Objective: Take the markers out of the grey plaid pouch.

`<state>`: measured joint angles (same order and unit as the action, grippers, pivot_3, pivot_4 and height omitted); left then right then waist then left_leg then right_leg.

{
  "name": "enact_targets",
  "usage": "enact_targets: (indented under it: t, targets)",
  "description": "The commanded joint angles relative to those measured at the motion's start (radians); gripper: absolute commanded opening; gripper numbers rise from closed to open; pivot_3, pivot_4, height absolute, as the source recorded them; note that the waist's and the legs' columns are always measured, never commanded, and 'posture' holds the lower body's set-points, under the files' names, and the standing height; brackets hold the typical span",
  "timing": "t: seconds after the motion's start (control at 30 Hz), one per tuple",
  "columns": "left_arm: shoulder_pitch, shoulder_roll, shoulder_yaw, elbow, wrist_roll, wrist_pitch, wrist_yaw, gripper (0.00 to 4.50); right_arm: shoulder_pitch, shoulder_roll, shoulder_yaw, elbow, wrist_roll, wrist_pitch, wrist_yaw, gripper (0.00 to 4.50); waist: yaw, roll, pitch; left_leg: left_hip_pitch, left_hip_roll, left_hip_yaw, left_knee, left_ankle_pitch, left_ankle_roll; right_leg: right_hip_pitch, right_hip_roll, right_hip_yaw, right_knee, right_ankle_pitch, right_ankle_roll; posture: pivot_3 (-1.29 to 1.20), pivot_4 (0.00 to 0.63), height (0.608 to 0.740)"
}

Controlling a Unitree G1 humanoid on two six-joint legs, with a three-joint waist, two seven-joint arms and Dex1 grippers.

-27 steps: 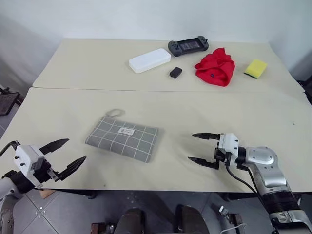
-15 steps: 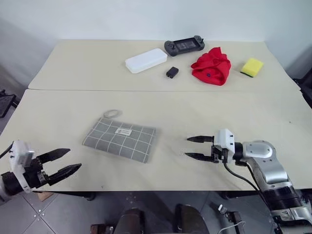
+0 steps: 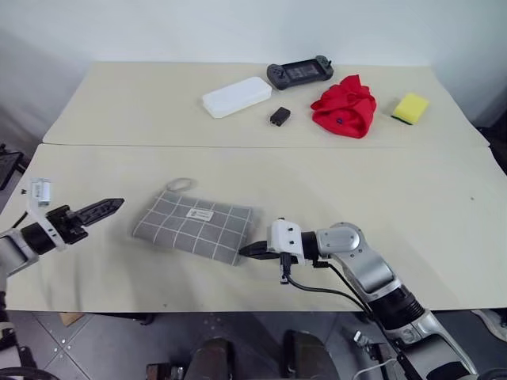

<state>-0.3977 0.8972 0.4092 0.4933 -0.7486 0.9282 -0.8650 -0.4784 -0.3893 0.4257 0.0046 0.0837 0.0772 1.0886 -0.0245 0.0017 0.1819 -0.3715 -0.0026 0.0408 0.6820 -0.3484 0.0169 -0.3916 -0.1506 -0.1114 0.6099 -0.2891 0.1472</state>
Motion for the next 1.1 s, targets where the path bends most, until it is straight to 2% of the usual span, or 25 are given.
enact_targets:
  t: [0.03, 0.23, 0.43, 0.67, 0.9, 1.1]
  targets:
    - [-0.088, -0.039, -0.045, 0.044, 0.029, 0.036, 0.009, 4.50, -0.031, 0.017, 0.037, 0.015, -0.037, 0.046, -0.008, 0.01, -0.003, -0.001, 0.000, 0.000, 0.000, 0.000, 0.000, 0.000, 0.000, 0.000, 0.000, 0.000, 0.000, 0.000, 0.000, 0.00, 0.150, 0.740]
    - [-0.139, -0.078, -0.115, 0.032, 0.034, 0.169, -0.017, 4.50, -0.051, 0.004, 0.029, 0.040, -0.072, 0.087, -0.036, 0.01, -0.007, -0.002, -0.001, 0.001, 0.001, 0.002, 0.002, 0.000, -0.001, 0.000, 0.000, 0.000, 0.001, 0.000, 0.000, 0.00, 0.150, 0.740]
    - [-0.092, -0.091, -0.168, -0.060, 0.022, 0.301, -0.024, 4.50, -0.098, -0.037, -0.013, 0.102, -0.079, 0.059, -0.039, 0.01, -0.003, -0.002, -0.001, 0.002, 0.000, 0.003, 0.002, 0.000, -0.001, 0.001, -0.001, 0.003, 0.001, 0.000, -0.001, 0.00, 0.150, 0.740]
    - [-0.004, -0.146, -0.091, -0.233, -0.061, 0.461, 0.035, 4.50, -0.177, -0.074, -0.048, 0.235, -0.098, -0.024, -0.042, 0.01, -0.003, -0.002, -0.001, 0.003, 0.000, 0.003, 0.002, 0.000, -0.001, 0.001, -0.001, 0.004, 0.001, 0.000, -0.001, 0.00, 0.150, 0.740]
    - [0.101, -0.307, 0.055, -0.465, -0.145, 0.598, 0.201, 4.50, -0.236, -0.066, -0.080, 0.352, -0.106, -0.089, -0.062, 0.01, -0.003, -0.002, -0.001, 0.003, 0.003, 0.002, 0.002, 0.000, 0.000, 0.001, -0.002, 0.005, 0.000, 0.000, -0.001, 0.00, 0.150, 0.740]
    - [0.153, -0.526, 0.166, -0.642, -0.173, 0.670, 0.369, 4.50, -0.291, -0.115, -0.094, 0.457, -0.154, -0.141, -0.070, 0.01, 0.000, -0.001, -0.001, 0.003, 0.003, 0.002, 0.003, 0.001, 0.000, 0.003, -0.003, 0.006, -0.001, 0.000, -0.001, 0.00, 0.150, 0.740]
